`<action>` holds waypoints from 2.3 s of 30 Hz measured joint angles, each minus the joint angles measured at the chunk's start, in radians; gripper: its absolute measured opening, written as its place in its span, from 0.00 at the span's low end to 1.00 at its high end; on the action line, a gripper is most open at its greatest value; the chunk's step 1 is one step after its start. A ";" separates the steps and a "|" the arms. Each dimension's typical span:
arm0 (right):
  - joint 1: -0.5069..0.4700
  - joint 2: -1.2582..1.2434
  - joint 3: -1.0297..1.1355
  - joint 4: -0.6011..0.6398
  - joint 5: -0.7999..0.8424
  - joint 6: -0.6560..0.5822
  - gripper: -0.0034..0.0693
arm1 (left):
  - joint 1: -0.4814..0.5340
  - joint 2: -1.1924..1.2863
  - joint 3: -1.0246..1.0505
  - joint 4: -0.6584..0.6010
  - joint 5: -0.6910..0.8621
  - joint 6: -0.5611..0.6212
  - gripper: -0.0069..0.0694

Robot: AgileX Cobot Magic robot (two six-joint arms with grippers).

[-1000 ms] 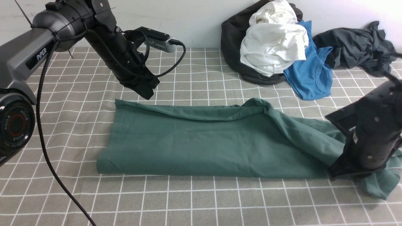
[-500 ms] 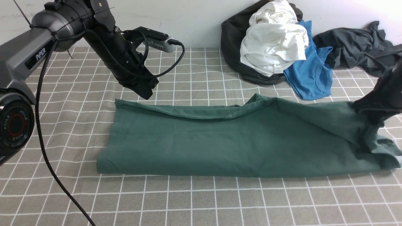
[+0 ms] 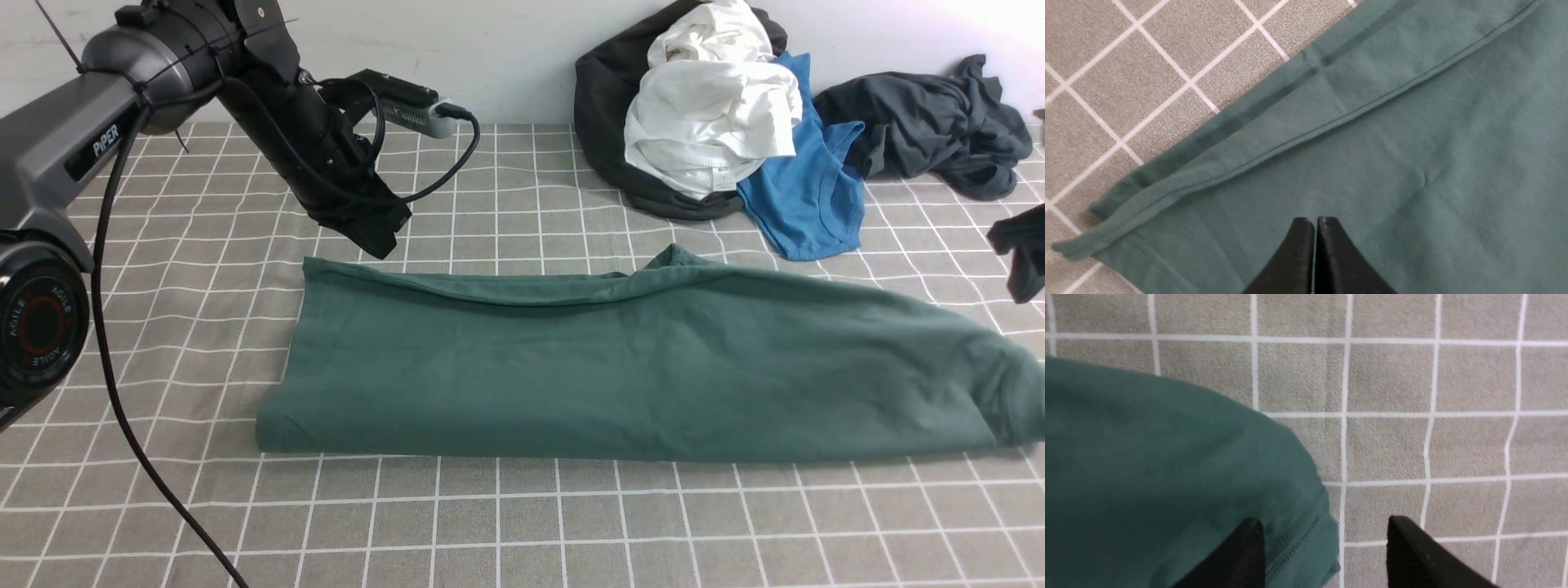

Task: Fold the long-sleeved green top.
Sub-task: Use both arms to drag the lower edge of the fabric forward and fold it over the upper edge, then use the right arm to clamp the right edge of the fabric, then use the right arm to drag the right edge of the fabric to the left and folds it over the left edge

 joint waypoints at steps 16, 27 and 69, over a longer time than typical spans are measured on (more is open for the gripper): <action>-0.033 -0.012 0.283 -0.042 -0.196 0.188 0.64 | 0.000 0.000 0.000 0.000 0.000 0.001 0.08; -0.034 0.053 0.283 0.106 -0.261 0.126 0.64 | 0.000 0.000 0.000 0.000 0.000 0.001 0.08; 0.804 0.124 -0.487 0.027 0.020 0.079 0.13 | 0.000 -0.736 0.031 0.233 0.034 -0.132 0.08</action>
